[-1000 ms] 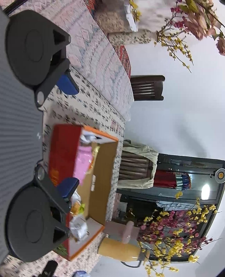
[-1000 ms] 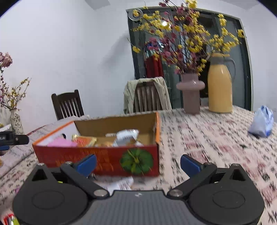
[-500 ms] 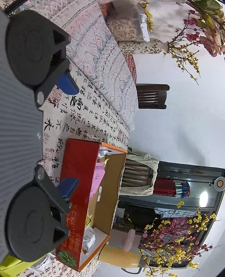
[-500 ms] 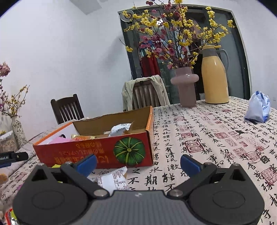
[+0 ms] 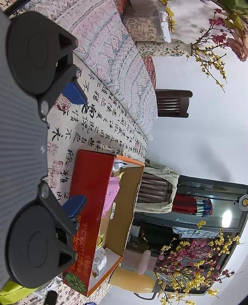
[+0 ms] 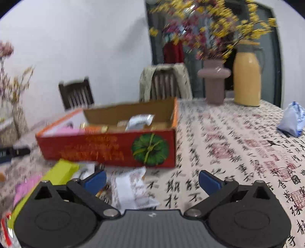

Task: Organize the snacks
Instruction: 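Withdraw both tools from the box toward the snack pile, then grasp a white packet with the right tool while the left tool grasps a lime-green bar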

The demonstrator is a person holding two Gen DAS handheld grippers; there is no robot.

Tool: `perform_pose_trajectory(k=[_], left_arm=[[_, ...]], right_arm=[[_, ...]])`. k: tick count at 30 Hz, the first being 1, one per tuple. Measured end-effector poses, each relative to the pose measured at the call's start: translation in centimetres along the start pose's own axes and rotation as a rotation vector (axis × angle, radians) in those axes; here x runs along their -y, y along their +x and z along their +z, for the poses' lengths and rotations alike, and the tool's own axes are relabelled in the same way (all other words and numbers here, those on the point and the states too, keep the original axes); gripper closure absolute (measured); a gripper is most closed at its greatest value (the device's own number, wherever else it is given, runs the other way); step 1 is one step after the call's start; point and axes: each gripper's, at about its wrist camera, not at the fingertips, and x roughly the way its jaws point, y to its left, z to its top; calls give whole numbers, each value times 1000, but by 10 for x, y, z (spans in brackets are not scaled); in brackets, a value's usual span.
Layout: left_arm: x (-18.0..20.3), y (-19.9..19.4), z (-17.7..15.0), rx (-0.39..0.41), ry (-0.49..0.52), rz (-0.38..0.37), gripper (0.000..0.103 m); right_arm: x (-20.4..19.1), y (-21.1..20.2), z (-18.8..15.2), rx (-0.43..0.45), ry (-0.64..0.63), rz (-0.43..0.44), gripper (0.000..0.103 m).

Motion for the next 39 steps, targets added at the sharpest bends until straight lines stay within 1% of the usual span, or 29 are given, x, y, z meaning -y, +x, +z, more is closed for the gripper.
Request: perform_pose_trajectory(k=[3, 5, 7, 8, 9, 10, 11, 12, 14, 16, 18, 23, 26, 28, 34, 39], left_arm=[[0, 0, 0, 0, -2, -2, 0], [0, 0, -1, 0, -4, -4, 0], [-1, 0, -1, -1, -6, -5, 0], [-1, 0, -1, 0, -7, -6, 0], [-1, 0, -1, 0, -7, -8, 0], [-1, 0, 0, -1, -8, -9, 0], [-1, 0, 0, -1, -8, -10, 0], [-1, -1, 0, 0, -9, -11, 0], [-1, -1, 0, 1, -10, -13, 0], [-1, -1, 0, 1, -10, -13, 0], [-1, -1, 0, 1, -10, -13, 0], [-1, -1, 0, 2, -10, -14, 0], [-1, -1, 0, 2, -11, -13, 0], [-1, -1, 0, 3, -11, -11, 0], [0, -1, 0, 5, -8, -9, 0], [2, -1, 0, 4, 7, 0, 0]], right_arm=[[-12, 5, 1, -39, -84, -17, 0], [-18, 10, 3, -61, -114, -21, 4], [-18, 15, 5, -96, -110, -3, 17], [-17, 18, 6, -114, -99, 11, 21], [-17, 20, 6, -126, -91, 20, 31], [-16, 22, 6, -134, -87, 24, 38], [-16, 25, 6, -146, -82, 27, 41], [-15, 27, 4, -155, -76, 31, 49], [-15, 27, 2, -147, -76, 37, 61], [-12, 25, 3, -134, -52, 44, 62], [-9, 18, 2, -98, -30, 41, 63], [0, -1, -5, 4, 33, -16, 63], [8, -4, -8, 36, 55, -42, 63], [14, -3, -9, 36, 80, -32, 63], [13, -4, -12, 51, 78, -19, 63], [13, -7, -12, 64, 79, -28, 63]])
